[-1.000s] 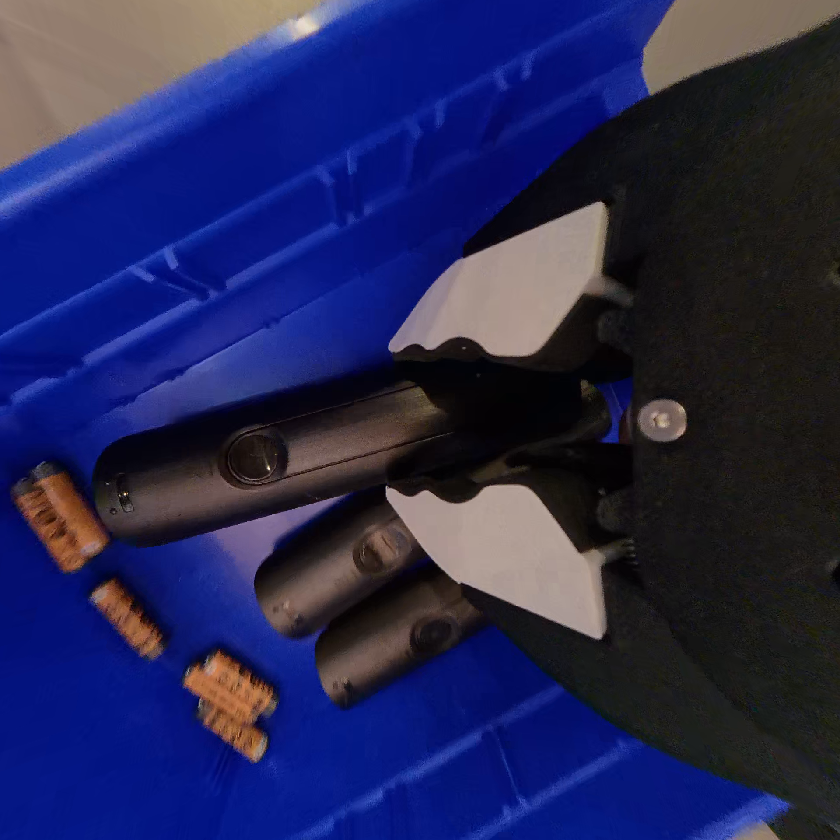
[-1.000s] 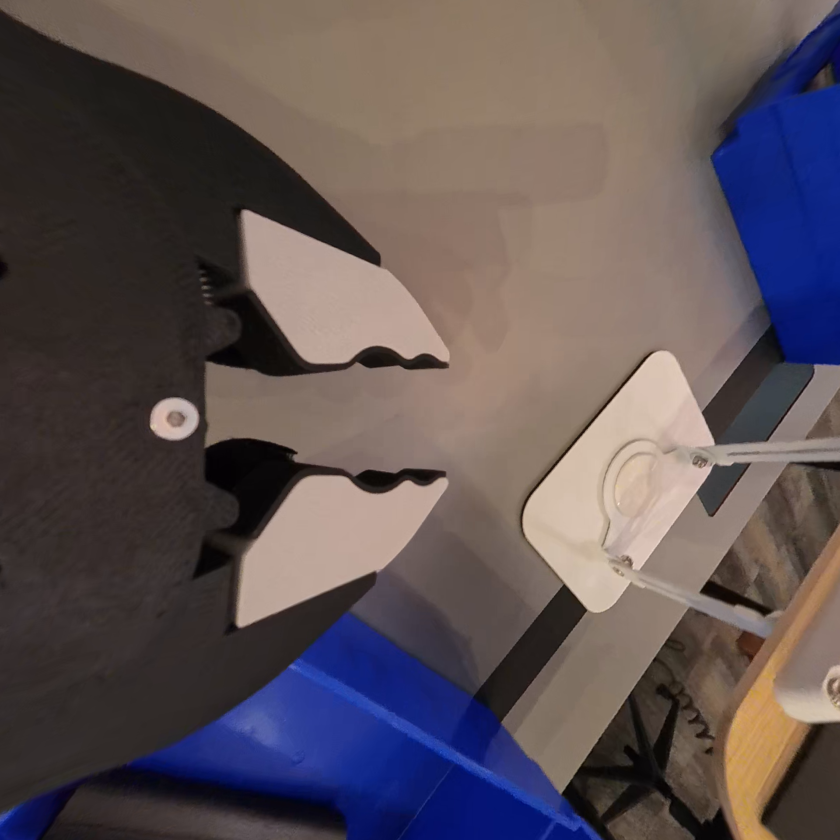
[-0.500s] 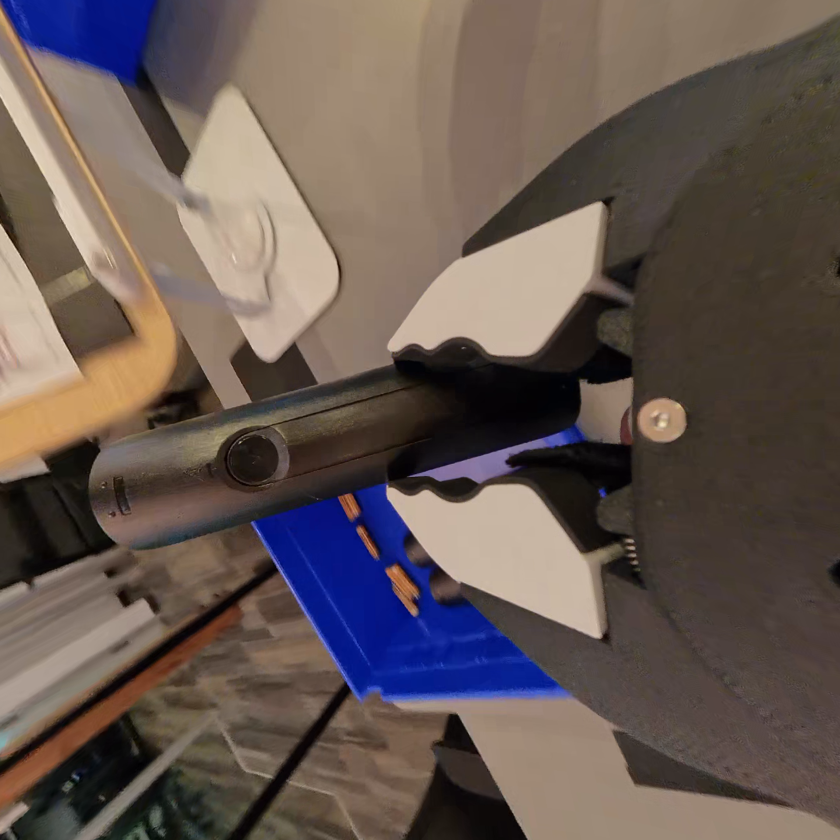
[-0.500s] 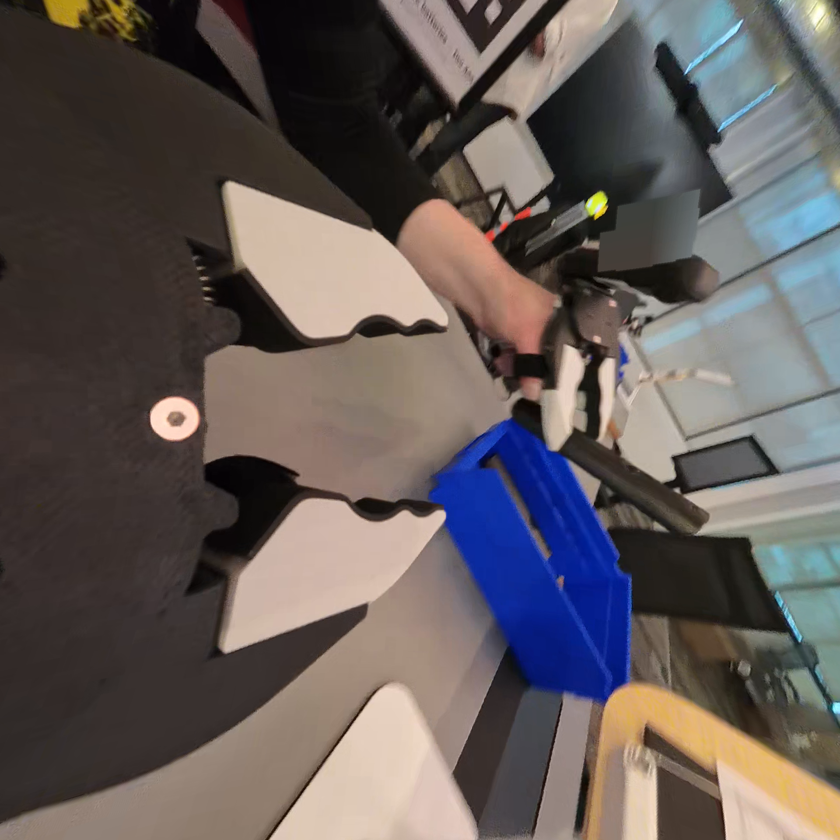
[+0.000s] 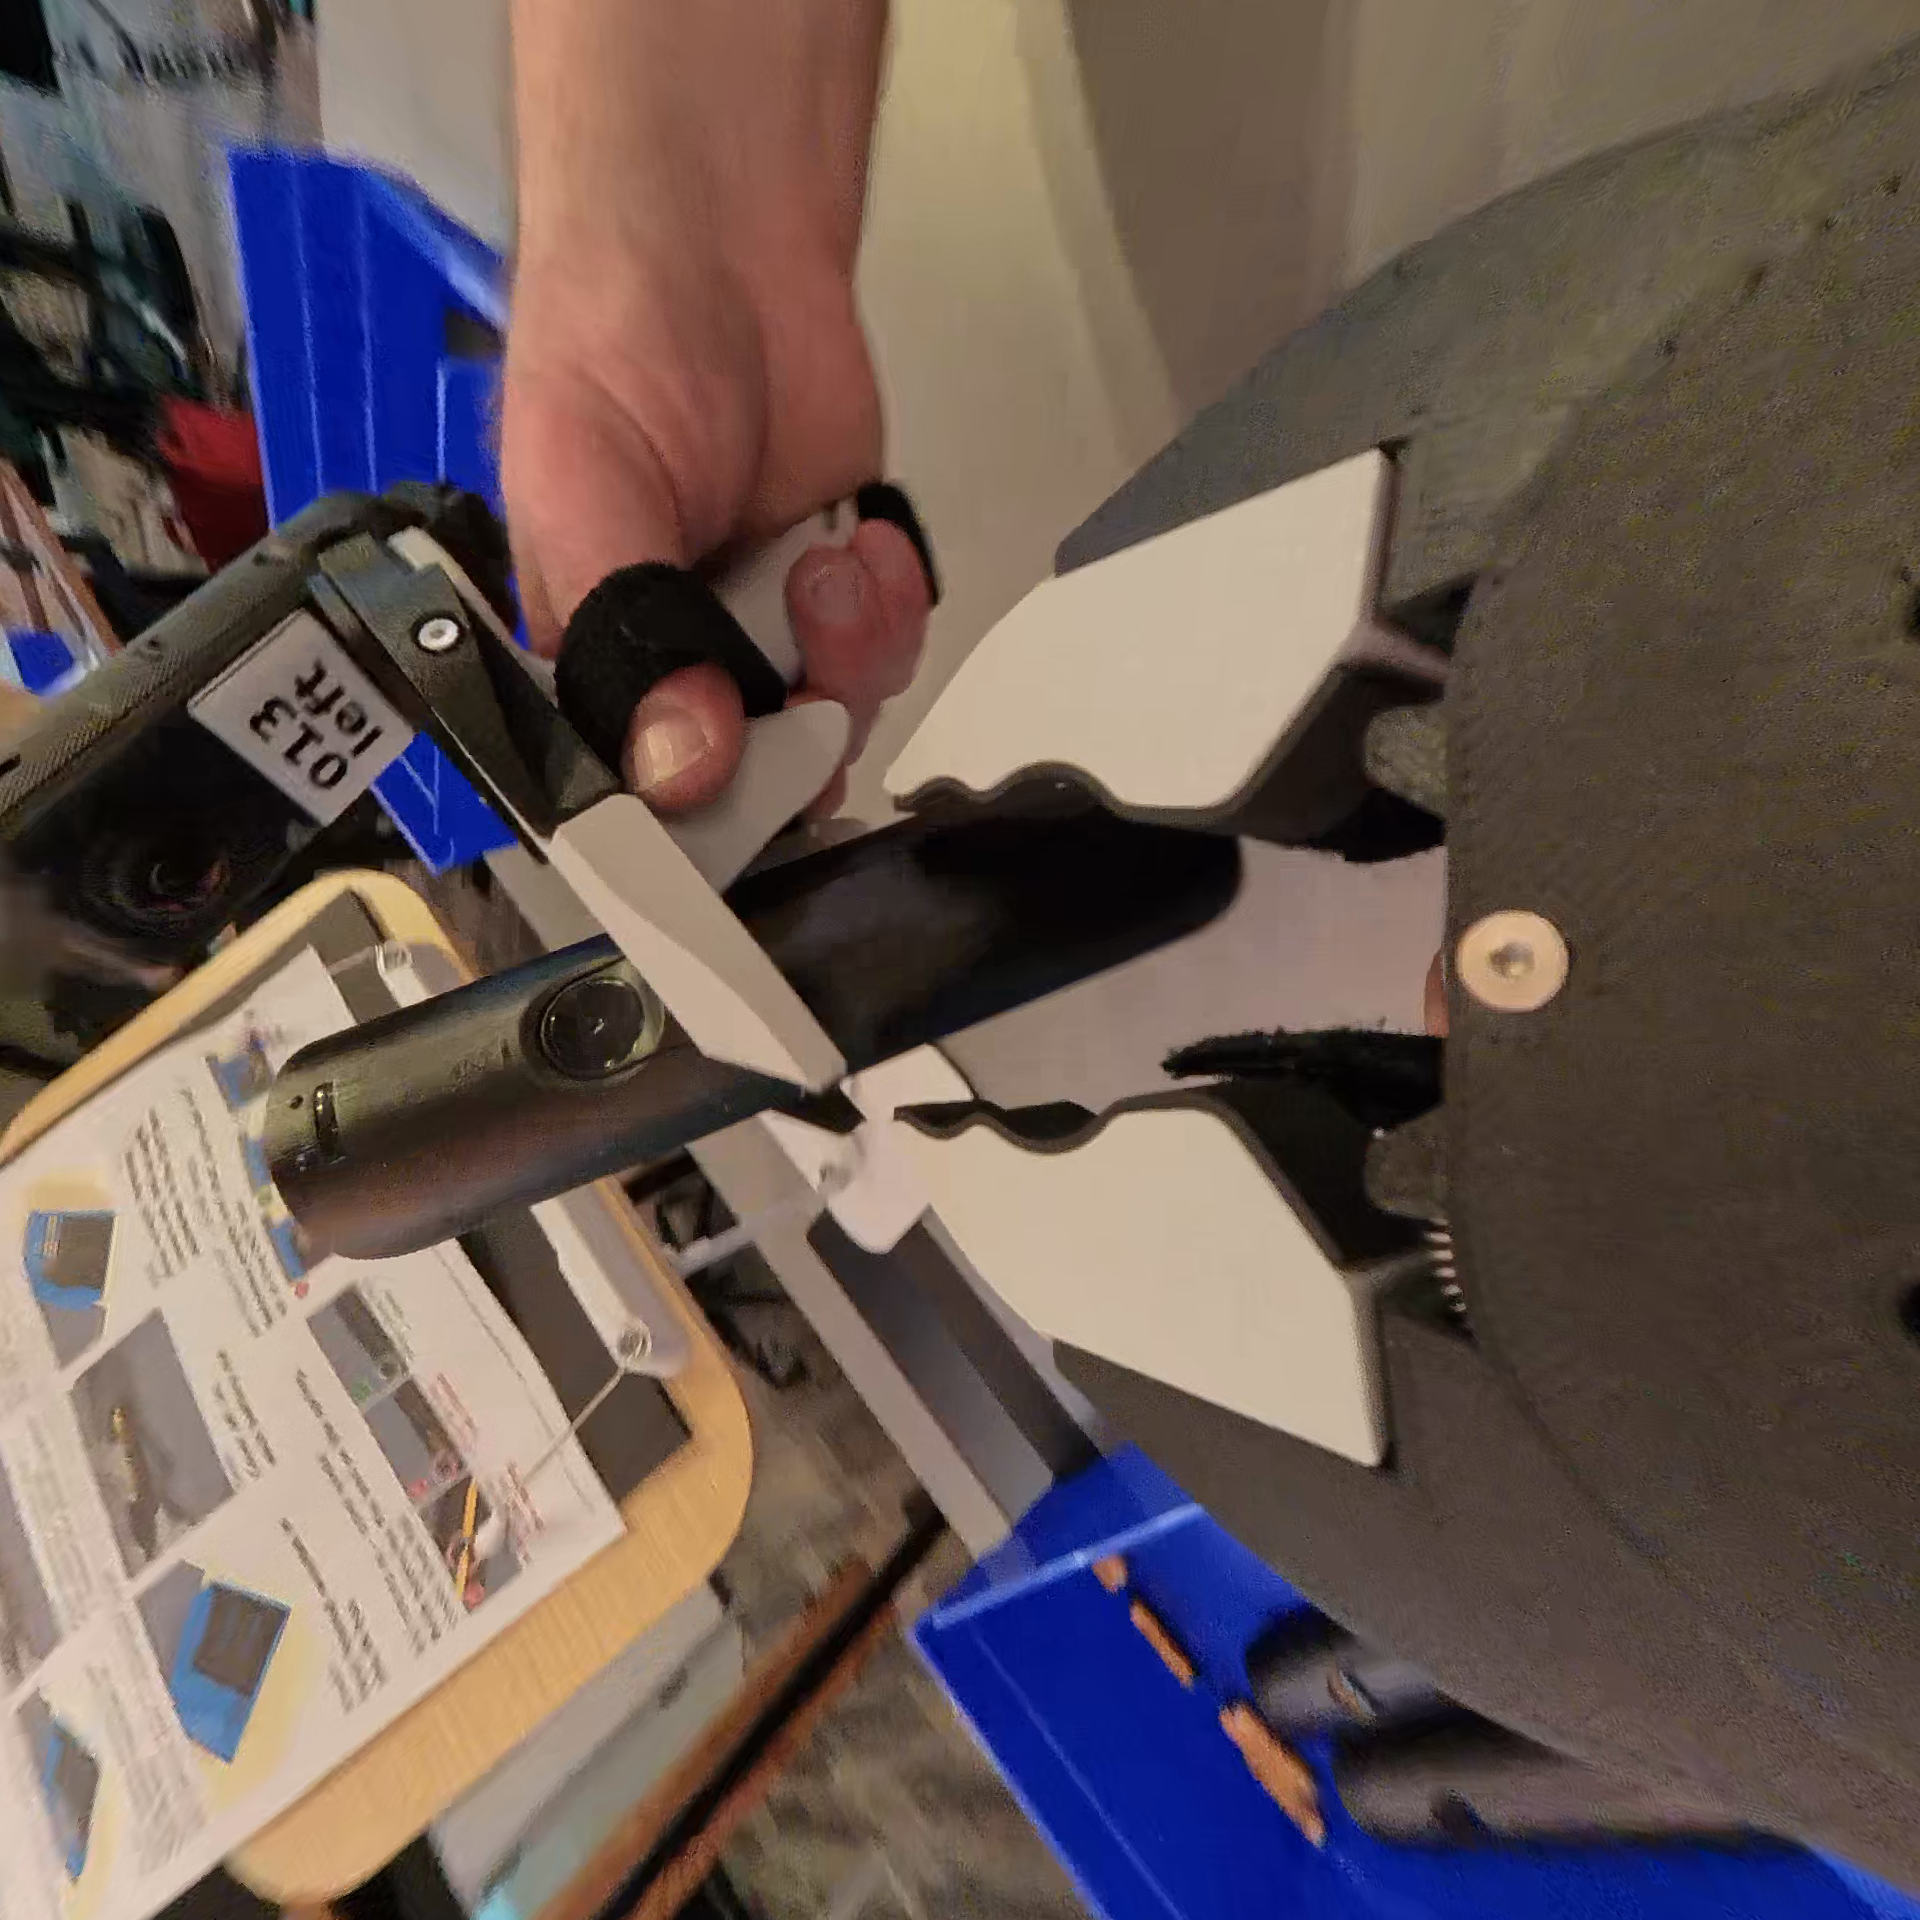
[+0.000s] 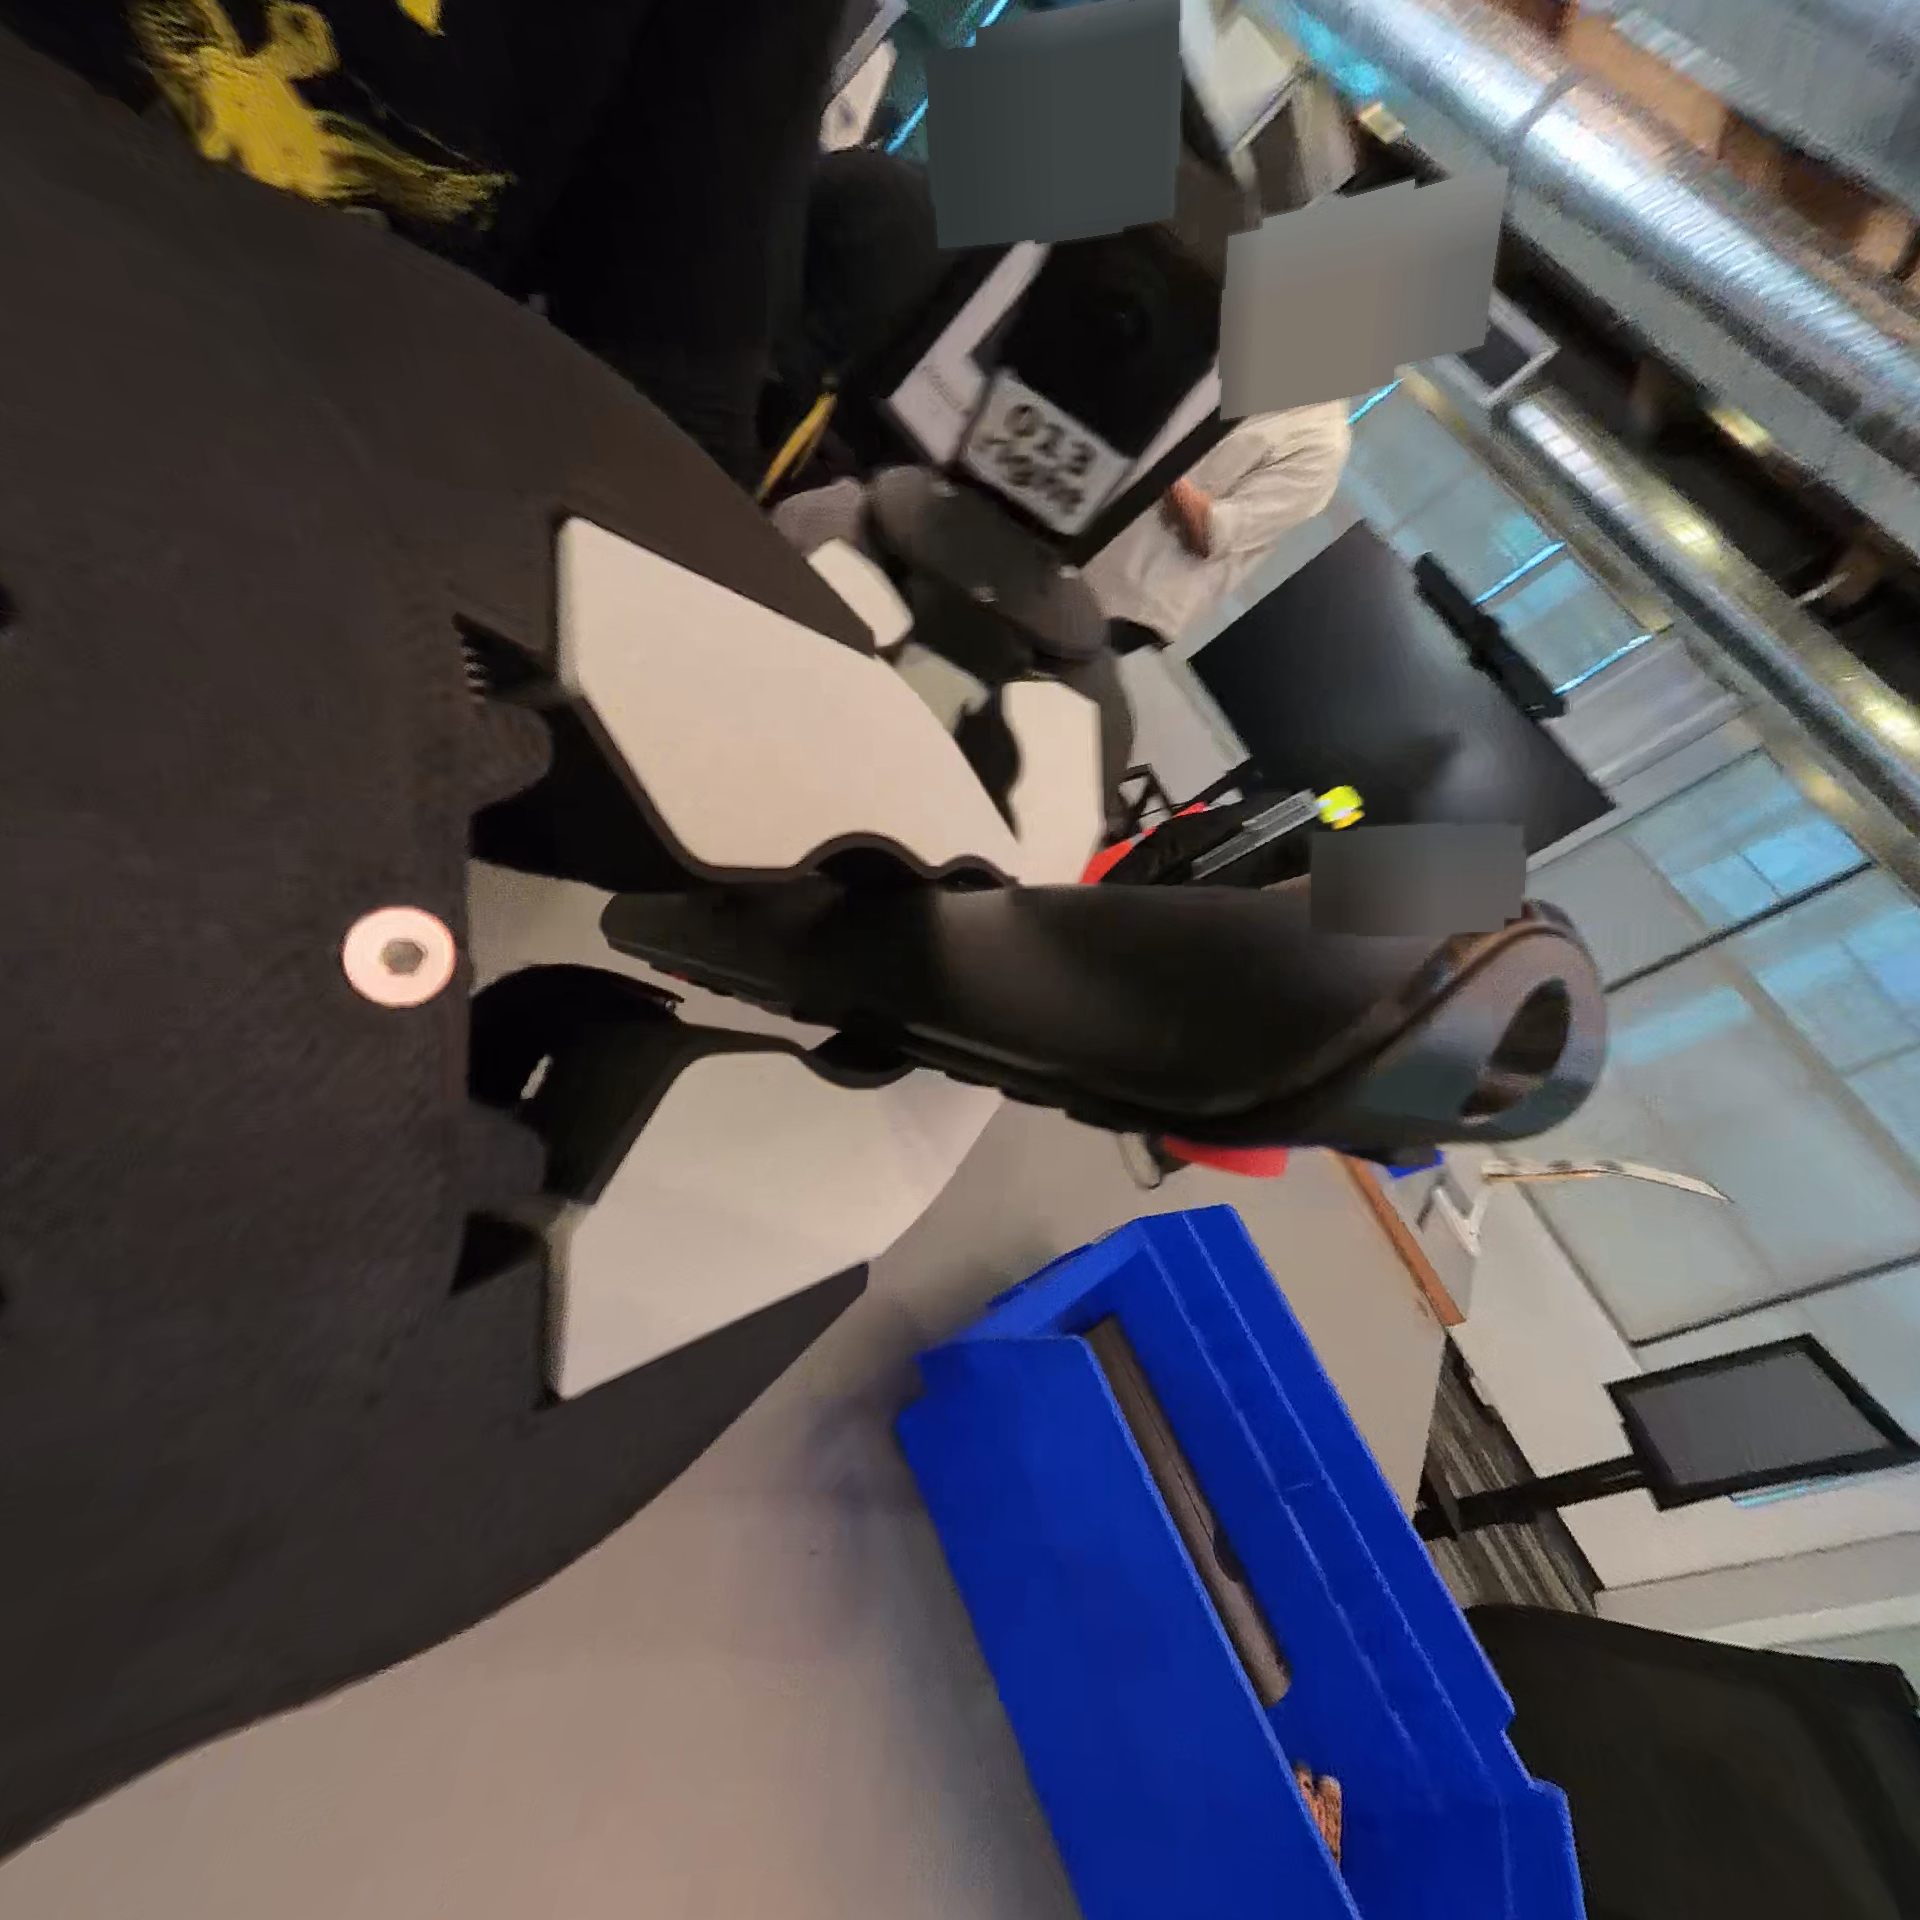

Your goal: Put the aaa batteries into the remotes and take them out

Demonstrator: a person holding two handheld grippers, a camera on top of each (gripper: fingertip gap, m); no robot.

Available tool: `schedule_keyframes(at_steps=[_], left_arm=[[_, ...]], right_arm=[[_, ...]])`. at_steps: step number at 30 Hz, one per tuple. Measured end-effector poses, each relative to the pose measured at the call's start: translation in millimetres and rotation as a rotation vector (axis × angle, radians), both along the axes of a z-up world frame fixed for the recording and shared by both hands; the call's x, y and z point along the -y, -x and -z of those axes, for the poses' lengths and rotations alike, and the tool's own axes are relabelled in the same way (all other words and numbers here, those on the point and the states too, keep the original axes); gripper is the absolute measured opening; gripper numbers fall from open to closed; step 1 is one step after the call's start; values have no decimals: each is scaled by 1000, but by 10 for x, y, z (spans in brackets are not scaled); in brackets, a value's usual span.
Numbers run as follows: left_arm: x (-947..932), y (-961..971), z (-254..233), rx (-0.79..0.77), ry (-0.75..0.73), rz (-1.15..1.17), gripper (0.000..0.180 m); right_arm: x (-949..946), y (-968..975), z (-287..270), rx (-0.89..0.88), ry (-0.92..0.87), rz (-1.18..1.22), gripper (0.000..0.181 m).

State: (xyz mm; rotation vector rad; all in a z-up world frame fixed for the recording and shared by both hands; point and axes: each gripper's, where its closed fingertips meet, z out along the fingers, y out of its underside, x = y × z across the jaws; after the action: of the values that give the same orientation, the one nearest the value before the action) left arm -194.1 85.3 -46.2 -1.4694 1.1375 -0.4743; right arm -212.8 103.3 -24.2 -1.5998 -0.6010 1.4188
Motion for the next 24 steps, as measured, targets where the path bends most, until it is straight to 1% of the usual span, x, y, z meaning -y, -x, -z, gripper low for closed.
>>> schedule_keyframes(at_steps=[1,3,5,7,9,11,13,15,16,18,19,20,21,23,24], left_arm=[[32,26,-24,16,34,30,60],[44,108,-156,83,79,75,66],[75,128,-276,136,134,166,68],[113,77,-362,196,238,259,70],[141,3,-370,205,308,331,68],[220,-88,-293,184,395,411,61],[356,-162,-133,120,476,503,46],[392,-203,-37,110,489,522,31],[403,-208,-24,124,508,525,29],[373,-190,-22,152,508,497,27],[348,-173,-17,160,499,473,25],[306,-148,-11,163,480,440,25],[274,-120,-21,174,466,418,25],[230,-72,-59,210,465,390,25],[213,-58,-48,205,464,377,25]], right_arm=[[48,-32,38,58,-12,-35,24],[247,-61,110,143,-7,-196,24],[467,-80,205,242,-18,-365,24],[608,-99,354,368,-32,-480,24],[791,-129,522,491,-28,-629,24],[895,-151,652,598,-9,-721,24],[958,-146,727,676,-30,-778,24],[993,-145,782,729,-31,-817,24],[959,-138,820,748,-43,-804,24],[912,-101,814,700,-39,-779,25],[841,-79,811,677,-44,-731,31],[783,-50,773,625,-36,-686,41],[750,-27,716,555,-21,-655,45],[647,-10,618,420,-25,-565,37],[625,-20,602,378,-31,-536,40]])
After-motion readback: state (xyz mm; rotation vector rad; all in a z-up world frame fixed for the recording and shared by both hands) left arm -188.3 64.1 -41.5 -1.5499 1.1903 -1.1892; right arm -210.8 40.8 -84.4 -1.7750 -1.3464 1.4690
